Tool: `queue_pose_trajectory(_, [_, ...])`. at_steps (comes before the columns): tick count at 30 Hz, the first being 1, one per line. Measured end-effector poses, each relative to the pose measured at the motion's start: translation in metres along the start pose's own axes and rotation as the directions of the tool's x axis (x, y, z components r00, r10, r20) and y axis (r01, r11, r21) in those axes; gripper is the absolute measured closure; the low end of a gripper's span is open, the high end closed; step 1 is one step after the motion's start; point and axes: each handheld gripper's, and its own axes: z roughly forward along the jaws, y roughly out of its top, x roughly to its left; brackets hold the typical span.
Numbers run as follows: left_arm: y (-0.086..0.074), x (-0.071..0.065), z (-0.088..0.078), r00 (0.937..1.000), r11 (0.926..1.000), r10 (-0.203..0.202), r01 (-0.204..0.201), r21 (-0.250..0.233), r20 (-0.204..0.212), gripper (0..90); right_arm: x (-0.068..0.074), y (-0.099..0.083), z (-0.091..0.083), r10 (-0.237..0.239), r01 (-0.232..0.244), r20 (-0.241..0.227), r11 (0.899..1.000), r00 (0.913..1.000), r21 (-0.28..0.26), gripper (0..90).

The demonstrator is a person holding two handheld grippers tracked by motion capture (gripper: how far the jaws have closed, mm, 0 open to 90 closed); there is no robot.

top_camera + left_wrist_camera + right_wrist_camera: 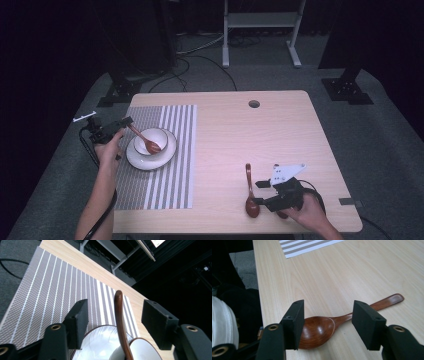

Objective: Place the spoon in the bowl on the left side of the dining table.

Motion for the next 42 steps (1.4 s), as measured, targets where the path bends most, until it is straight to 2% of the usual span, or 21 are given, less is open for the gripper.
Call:
queue_pose_trajectory(5, [-0.002, 0.002, -0.011, 0.9999, 0.9999, -0.013, 0.013, 0.0, 0.001, 28.6, -0.004, -0.001, -0.004, 0.024, -0.023, 0.013, 1.0, 0.9996, -0.019, 35.5])
queue_pose_trajectory(11, [-0.007, -0.001, -0.025, 0.9992, 0.9993, 0.035, -0.035, 0.012, -0.019, 21.3, -0.006, -0.002, -0.005, 0.038, -0.037, 0.015, 0.999, 0.9992, -0.018, 33.2])
queue_pose_trajectory(20, [-0.015, -0.015, -0.04, 0.994, 0.9937, 0.109, -0.109, 0.027, 0.005, 11.4, -0.014, -0.004, -0.007, 0.064, -0.063, 0.028, 0.998, 0.9976, -0.026, 31.8])
queue_pose_trajectory(29, [-0.028, -0.037, -0.048, 0.9815, 0.9801, 0.186, -0.189, 0.063, 0.047, 9.7, -0.015, -0.001, -0.01, 0.071, -0.07, 0.043, 0.997, 0.9965, -0.027, 31.3])
queue_pose_trajectory(37, [-0.037, -0.056, -0.048, 0.9718, 0.9723, 0.212, -0.221, 0.077, 0.102, 9.6, -0.016, -0.004, -0.013, 0.084, -0.083, 0.054, 0.996, 0.995, -0.025, 31.3])
queue_pose_trajectory(39, [-0.039, -0.061, -0.047, 0.9662, 0.968, 0.229, -0.239, 0.077, 0.118, 9.6, -0.016, -0.005, -0.014, 0.084, -0.083, 0.055, 0.996, 0.9949, -0.025, 31.3])
queue_pose_trajectory(42, [-0.043, -0.07, -0.046, 0.956, 0.9576, 0.264, -0.276, 0.084, 0.128, 9.6, -0.016, -0.007, -0.015, 0.09, -0.088, 0.059, 0.996, 0.9942, -0.028, 31.3])
